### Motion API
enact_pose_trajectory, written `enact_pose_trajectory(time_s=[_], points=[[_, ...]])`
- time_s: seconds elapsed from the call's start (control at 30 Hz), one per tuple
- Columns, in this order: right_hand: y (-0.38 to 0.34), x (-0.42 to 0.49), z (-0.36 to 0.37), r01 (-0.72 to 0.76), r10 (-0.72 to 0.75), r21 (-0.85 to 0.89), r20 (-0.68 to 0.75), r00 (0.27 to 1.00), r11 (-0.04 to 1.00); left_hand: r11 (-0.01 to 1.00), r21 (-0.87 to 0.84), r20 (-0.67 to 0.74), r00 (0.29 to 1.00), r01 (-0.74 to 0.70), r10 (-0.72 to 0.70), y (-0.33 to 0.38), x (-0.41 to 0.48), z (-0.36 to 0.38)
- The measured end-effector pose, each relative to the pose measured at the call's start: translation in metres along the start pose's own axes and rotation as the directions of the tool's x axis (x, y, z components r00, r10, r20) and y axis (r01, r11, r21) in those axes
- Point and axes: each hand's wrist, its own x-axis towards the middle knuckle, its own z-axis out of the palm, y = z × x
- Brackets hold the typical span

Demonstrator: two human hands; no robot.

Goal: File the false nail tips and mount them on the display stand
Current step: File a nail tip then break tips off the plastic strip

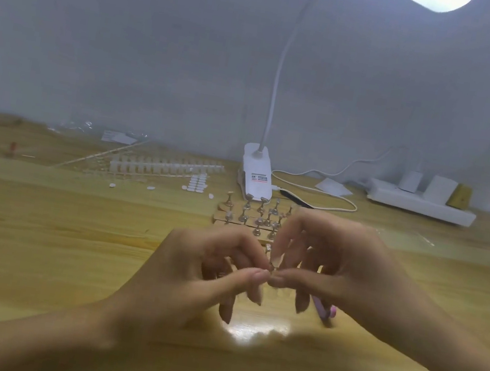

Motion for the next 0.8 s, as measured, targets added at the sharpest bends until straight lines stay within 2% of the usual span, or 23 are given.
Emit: enact_pose_trajectory(time_s=[0.1, 0.17, 0.2, 0.27, 0.3, 0.33, 0.37, 0.4, 0.43, 0.47, 0.5, 0.53, 0.57, 0.63, 0.67, 0.7, 0.73, 0.8], points=[[0.0, -0.003, 0.004, 0.088, -0.104, -0.184, -0.08, 0.991, 0.979, 0.991, -0.104, -0.023, 0.996, 0.088, -0.091, -0.001, -0.001, -0.003], [0.001, -0.002, 0.005, 0.167, -0.216, -0.337, -0.113, 0.97, 0.926, 0.978, -0.156, 0.0, 0.99, 0.139, -0.141, -0.002, 0.0, -0.004], [0.002, -0.003, 0.004, 0.241, -0.326, -0.479, -0.101, 0.94, 0.844, 0.963, -0.198, 0.021, 0.983, 0.184, -0.183, -0.002, 0.0, -0.004], [0.004, -0.004, 0.005, 0.376, -0.56, -0.755, 0.014, 0.828, 0.538, 0.912, -0.291, 0.076, 0.957, 0.29, -0.28, -0.002, 0.0, -0.004], [0.004, -0.005, 0.006, 0.406, -0.618, -0.818, 0.08, 0.782, 0.407, 0.89, -0.325, 0.101, 0.947, 0.32, -0.304, -0.002, 0.0, -0.004], [0.005, -0.006, 0.008, 0.409, -0.633, -0.843, 0.108, 0.767, 0.351, 0.885, -0.333, 0.11, 0.946, 0.325, -0.305, -0.001, -0.001, -0.005], [0.004, -0.005, 0.009, 0.392, -0.613, -0.836, 0.087, 0.785, 0.383, 0.913, -0.291, 0.091, 0.958, 0.286, -0.271, 0.0, -0.001, -0.005], [0.003, -0.005, 0.01, 0.354, -0.547, -0.786, 0.024, 0.837, 0.507, 0.974, -0.144, 0.034, 0.985, 0.175, -0.172, -0.001, -0.002, -0.005], [0.001, -0.005, 0.009, 0.29, -0.426, -0.661, -0.05, 0.903, 0.692, 0.993, 0.115, -0.026, 1.0, -0.003, 0.006, -0.003, -0.003, -0.007], [-0.001, -0.004, 0.008, 0.186, -0.254, -0.461, -0.09, 0.963, 0.868, 0.895, 0.41, -0.034, 0.977, -0.179, 0.211, -0.003, -0.002, -0.009], [-0.002, -0.003, 0.007, 0.049, -0.068, -0.238, -0.075, 0.995, 0.97, 0.722, 0.622, 0.018, 0.928, -0.303, 0.373, -0.003, 0.0, -0.012], [-0.002, -0.003, 0.007, -0.096, 0.094, -0.062, -0.034, 0.995, 0.993, 0.584, 0.724, 0.078, 0.886, -0.366, 0.458, -0.003, 0.001, -0.014], [-0.001, -0.003, 0.008, -0.226, 0.226, 0.049, -0.005, 0.974, 0.973, 0.503, 0.761, 0.128, 0.855, -0.409, 0.502, -0.003, 0.002, -0.016], [0.003, -0.001, 0.011, -0.383, 0.384, 0.148, 0.017, 0.923, 0.912, 0.422, 0.779, 0.205, 0.825, -0.463, 0.526, -0.005, 0.001, -0.015], [0.004, -0.001, 0.011, -0.413, 0.416, 0.168, 0.022, 0.909, 0.895, 0.434, 0.772, 0.222, 0.837, -0.464, 0.5, -0.006, 0.0, -0.014], [0.005, 0.0, 0.011, -0.423, 0.426, 0.178, 0.027, 0.904, 0.888, 0.49, 0.752, 0.205, 0.863, -0.441, 0.462, -0.007, -0.001, -0.012], [0.006, 0.001, 0.01, -0.417, 0.419, 0.18, 0.029, 0.908, 0.891, 0.601, 0.709, 0.152, 0.913, -0.368, 0.38, -0.007, -0.002, -0.01], [0.006, 0.002, 0.008, -0.359, 0.363, 0.126, -0.002, 0.932, 0.925, 0.838, 0.534, 0.064, 0.993, -0.116, 0.097, -0.006, -0.002, -0.01]])
